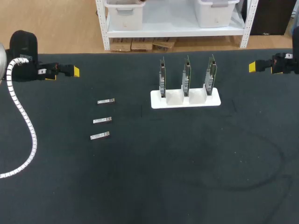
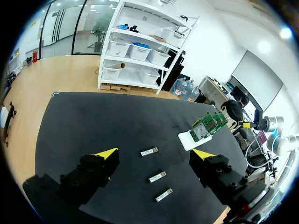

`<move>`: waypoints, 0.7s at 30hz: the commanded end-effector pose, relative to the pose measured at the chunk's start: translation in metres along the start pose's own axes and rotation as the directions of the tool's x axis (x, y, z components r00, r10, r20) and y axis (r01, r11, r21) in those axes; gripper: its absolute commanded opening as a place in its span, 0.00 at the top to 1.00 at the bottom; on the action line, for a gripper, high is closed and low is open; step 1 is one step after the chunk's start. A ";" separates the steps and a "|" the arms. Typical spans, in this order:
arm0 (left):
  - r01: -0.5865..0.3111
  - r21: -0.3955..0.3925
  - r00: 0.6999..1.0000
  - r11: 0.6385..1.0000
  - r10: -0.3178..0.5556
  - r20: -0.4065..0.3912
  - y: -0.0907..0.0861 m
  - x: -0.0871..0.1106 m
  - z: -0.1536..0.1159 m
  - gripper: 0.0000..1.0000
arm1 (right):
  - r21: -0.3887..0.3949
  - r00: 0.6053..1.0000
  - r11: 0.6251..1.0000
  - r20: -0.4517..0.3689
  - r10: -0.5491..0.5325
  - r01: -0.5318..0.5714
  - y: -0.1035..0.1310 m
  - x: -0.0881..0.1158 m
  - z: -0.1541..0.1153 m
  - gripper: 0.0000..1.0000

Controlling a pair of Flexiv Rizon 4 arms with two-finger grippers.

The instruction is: Pick up the optical module with the left hand, and insert it into the network port with the right hand.

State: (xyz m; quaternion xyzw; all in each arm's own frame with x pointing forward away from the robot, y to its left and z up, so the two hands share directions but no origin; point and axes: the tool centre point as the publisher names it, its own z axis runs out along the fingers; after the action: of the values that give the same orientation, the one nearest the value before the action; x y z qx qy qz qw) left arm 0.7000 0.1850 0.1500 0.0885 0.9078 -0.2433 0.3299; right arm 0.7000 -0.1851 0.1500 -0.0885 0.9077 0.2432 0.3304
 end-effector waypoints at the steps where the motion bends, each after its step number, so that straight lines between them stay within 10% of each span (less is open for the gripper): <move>1: 0.000 0.000 1.000 1.000 0.000 0.000 0.000 0.000 0.000 0.00 | 0.000 1.000 1.000 0.000 0.000 0.000 0.000 0.000 0.000 0.00; 10: 0.000 0.000 1.000 1.000 0.000 0.000 0.000 0.000 0.000 0.00 | 0.000 1.000 1.000 0.000 0.000 0.000 0.000 0.000 0.000 0.00; 21: -0.347 0.034 0.936 0.937 0.349 -0.045 0.003 -0.002 -0.011 0.00 | 0.000 1.000 1.000 0.000 0.000 0.000 0.000 0.000 0.000 0.00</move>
State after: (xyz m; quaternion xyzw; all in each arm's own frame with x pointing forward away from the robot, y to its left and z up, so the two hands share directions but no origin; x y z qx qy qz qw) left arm 0.6929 0.1869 0.1527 0.2141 0.8893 -0.1903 0.3565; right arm 0.7000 -0.1851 0.1500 -0.0884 0.9077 0.2432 0.3304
